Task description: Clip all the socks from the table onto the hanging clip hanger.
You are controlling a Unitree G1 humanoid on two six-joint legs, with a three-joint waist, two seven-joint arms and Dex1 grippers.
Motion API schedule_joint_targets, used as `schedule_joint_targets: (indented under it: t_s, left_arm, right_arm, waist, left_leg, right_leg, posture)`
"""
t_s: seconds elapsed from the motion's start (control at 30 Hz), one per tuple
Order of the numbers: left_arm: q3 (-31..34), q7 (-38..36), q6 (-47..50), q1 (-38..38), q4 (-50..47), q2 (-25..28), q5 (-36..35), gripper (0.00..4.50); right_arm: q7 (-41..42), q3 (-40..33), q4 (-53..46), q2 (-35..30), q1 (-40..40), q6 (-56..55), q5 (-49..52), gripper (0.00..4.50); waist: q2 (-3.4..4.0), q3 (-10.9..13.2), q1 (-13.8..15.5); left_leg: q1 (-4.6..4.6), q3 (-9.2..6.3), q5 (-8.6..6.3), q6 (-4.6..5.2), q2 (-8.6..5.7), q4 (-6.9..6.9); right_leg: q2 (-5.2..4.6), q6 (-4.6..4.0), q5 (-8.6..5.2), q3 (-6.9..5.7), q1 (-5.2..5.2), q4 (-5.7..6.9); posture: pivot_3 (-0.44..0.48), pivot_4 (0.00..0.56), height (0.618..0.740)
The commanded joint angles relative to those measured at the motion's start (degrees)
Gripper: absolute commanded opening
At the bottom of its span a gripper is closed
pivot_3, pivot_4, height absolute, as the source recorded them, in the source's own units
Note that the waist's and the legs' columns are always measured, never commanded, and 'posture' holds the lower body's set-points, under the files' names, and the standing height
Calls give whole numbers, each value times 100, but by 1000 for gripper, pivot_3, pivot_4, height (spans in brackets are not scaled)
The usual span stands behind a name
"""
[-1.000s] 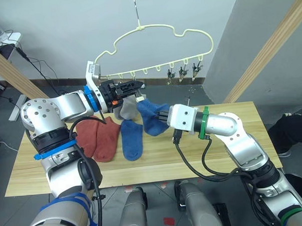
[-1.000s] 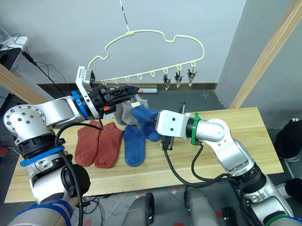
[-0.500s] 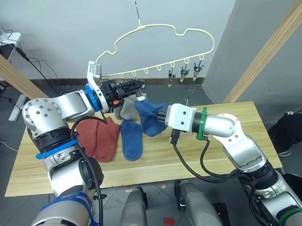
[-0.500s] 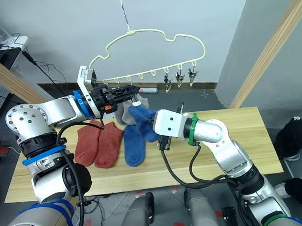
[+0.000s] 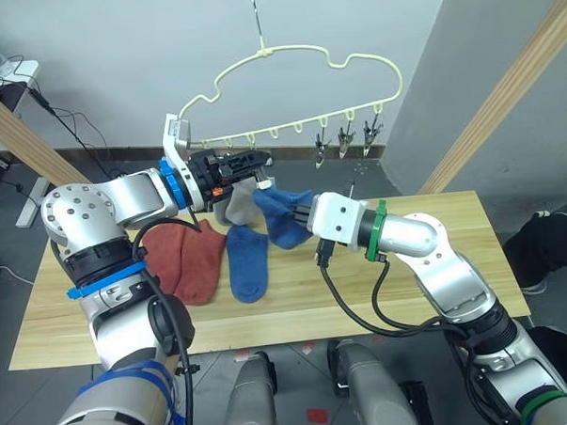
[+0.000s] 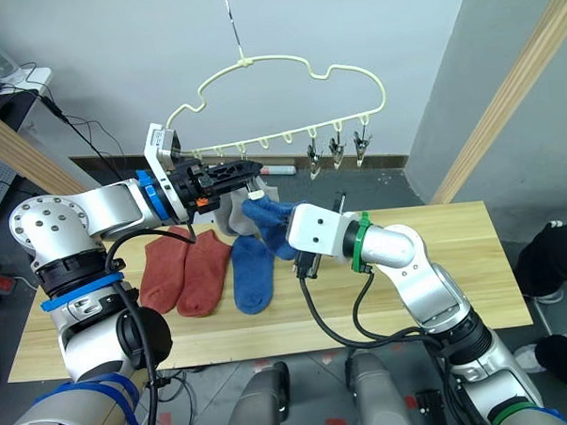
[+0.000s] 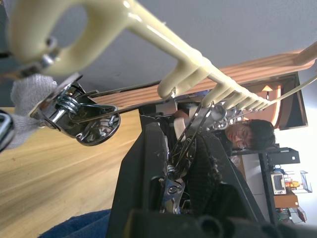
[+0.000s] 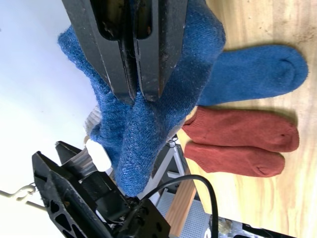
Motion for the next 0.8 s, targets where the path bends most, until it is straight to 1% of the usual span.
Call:
schedule_joint_targets:
  t_s: [0.03,0.27,0.4,0.47,0.5,0.63,0.67,0.7,0.8]
  left_arm:
    - [-71,-5,118,40,19,18,36,549]
    - [-231,-103,-65,171,-160,70,51,549]
    - [-539,-357,-363,323,-413,164,62,549]
    - [-544,-478,-378,338,-430,187,-52,1213]
    - [-528,-519,-369,332,-420,187,-105,1424]
    - [-513,-525,-316,309,-364,203,-131,2583]
    - [-509,-515,-313,304,-349,204,-119,2984]
    - [-506,-509,-312,300,-339,205,-111,3160]
    - [-490,-527,-288,286,-321,236,-116,4009]
  right_arm:
    - [-72,-25,-158,96,-88,-52,21,20]
    - [-31,-70,-262,174,-127,25,107,20]
    - [-43,-73,-300,193,-140,89,123,20]
    - [-40,-60,-308,186,-134,108,116,0]
    - [-40,-61,-307,183,-133,115,116,0]
    - [-52,-57,-294,190,-134,159,108,0]
    - [-56,-58,-289,193,-136,164,108,0]
    - [-59,-58,-287,195,-138,168,108,0]
    - [-76,-53,-244,212,-142,205,101,0]
  waist:
    - [0,0,0]
    - [0,0,0]
    - [0,0,1]
    - [0,0,2]
    - [0,0,2]
    - [-3,2,1]
    - [-3,2,2]
    - [-3,2,2]
    - [-3,2,2]
  left_leg:
    - [0,0,0,0,0,-1]
    - [0,0,4,-8,0,-3]
    - [-1,0,7,-15,0,-4]
    - [-1,0,8,-17,1,-8]
    - [-1,0,8,-17,1,-8]
    - [-8,0,8,-16,0,-9]
    - [-12,0,8,-16,1,-9]
    - [-13,-1,8,-16,1,-9]
    - [-14,-1,8,-15,1,-9]
  right_leg:
    - [0,0,0,0,0,0]
    - [0,0,0,1,0,-2]
    - [-1,0,0,0,0,-5]
    - [-1,0,0,1,-1,-7]
    - [-1,0,0,0,-1,-7]
    - [-1,0,0,0,-7,-9]
    - [-1,0,0,0,-9,-9]
    - [-1,0,0,-2,-10,-9]
    - [-1,0,0,-2,-10,-11]
  posture:
    - [-55,337,740]
    - [-56,334,740]
    - [-58,331,740]
    - [-60,330,740]
    - [-60,331,740]
    - [-60,330,740]
    - [-60,331,740]
    - [-60,331,740]
    - [-60,331,740]
